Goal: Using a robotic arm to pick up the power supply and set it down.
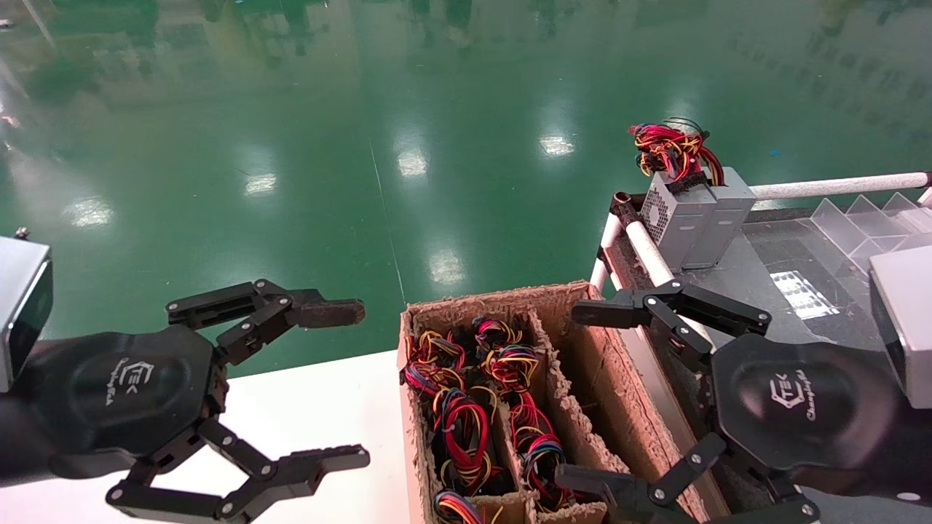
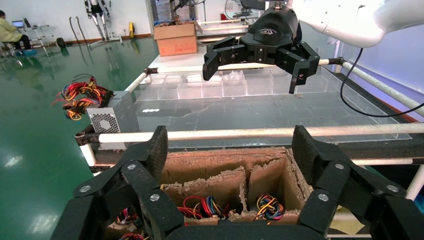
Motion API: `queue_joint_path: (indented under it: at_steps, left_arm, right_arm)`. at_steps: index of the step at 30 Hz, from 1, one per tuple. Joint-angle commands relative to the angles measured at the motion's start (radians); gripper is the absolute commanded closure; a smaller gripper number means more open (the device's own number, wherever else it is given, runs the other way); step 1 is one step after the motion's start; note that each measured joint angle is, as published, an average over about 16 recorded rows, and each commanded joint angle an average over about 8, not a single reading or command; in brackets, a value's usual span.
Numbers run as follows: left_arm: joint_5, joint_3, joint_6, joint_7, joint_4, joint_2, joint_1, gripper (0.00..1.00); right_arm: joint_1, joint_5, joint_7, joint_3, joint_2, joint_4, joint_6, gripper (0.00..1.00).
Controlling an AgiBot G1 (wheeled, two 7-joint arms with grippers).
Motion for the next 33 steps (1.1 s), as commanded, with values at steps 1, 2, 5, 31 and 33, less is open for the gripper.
queue_joint_path:
  at_steps: [1, 2, 5, 31, 33]
  left_arm:
    - [0.000, 0.000, 0.000, 0.000, 0.000, 0.000, 0.000, 1.00]
    - [0.000, 0.000, 0.000, 0.000, 0.000, 0.000, 0.000, 1.00]
    - [0.000, 0.000, 0.000, 0.000, 0.000, 0.000, 0.000, 1.00]
    - [0.000, 0.000, 0.000, 0.000, 0.000, 0.000, 0.000, 1.00]
    - [0.000, 0.000, 0.000, 0.000, 0.000, 0.000, 0.000, 1.00]
  right_arm:
    - [0.000, 0.000, 0.000, 0.000, 0.000, 0.000, 0.000, 0.00]
    - [0.000, 0.000, 0.000, 0.000, 0.000, 0.000, 0.000, 0.00]
    - [0.000, 0.000, 0.000, 0.000, 0.000, 0.000, 0.000, 0.00]
    - [0.000, 0.000, 0.000, 0.000, 0.000, 0.000, 0.000, 0.00]
    - [0.000, 0.000, 0.000, 0.000, 0.000, 0.000, 0.000, 0.00]
